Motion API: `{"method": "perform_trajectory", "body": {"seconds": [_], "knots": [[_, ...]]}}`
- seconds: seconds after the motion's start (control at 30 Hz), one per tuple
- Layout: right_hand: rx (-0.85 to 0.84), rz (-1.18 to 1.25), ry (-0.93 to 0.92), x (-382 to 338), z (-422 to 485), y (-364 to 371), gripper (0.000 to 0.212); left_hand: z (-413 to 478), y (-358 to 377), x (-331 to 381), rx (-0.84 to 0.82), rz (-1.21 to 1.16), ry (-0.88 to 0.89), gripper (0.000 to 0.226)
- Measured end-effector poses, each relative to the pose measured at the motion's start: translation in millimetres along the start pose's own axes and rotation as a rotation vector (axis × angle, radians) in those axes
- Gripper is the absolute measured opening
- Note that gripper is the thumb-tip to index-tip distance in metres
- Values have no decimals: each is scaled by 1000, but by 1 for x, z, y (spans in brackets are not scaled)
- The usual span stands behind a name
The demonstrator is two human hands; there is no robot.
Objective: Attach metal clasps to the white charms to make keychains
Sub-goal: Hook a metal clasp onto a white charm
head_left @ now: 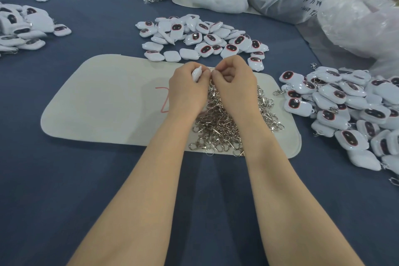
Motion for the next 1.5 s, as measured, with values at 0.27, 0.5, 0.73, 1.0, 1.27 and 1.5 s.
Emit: {"method": "perform_trajectory", "body": {"seconds": [0.27, 0.5, 0.73, 1.0, 1.27, 1.5], "knots": [[-32, -49, -14, 1, 1, 3, 16, 1, -1, -1, 10, 60, 19, 11], [-25, -27, -26, 2, 1, 6, 13, 0, -3, 2, 37, 95, 63, 12], [-4, 32, -12, 3, 0, 7, 14, 0, -2, 2, 49, 92, 61, 10], [-23, 11, -15, 4, 0, 7, 13, 0, -1, 1, 50, 136, 72, 13], [-43, -41, -64, 4, -1, 7, 15, 0, 0, -1, 47, 172, 87, 11], [-30, -66, -90, 7, -2, 4, 16, 0, 2, -1, -28, 144, 72, 11]]}}
Point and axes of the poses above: each hand's wrist, its own z-axis towards the middle knuckle, its own y-axis out of the palm, x = y × z, the point moved 3 cm from there along z, towards the middle knuckle
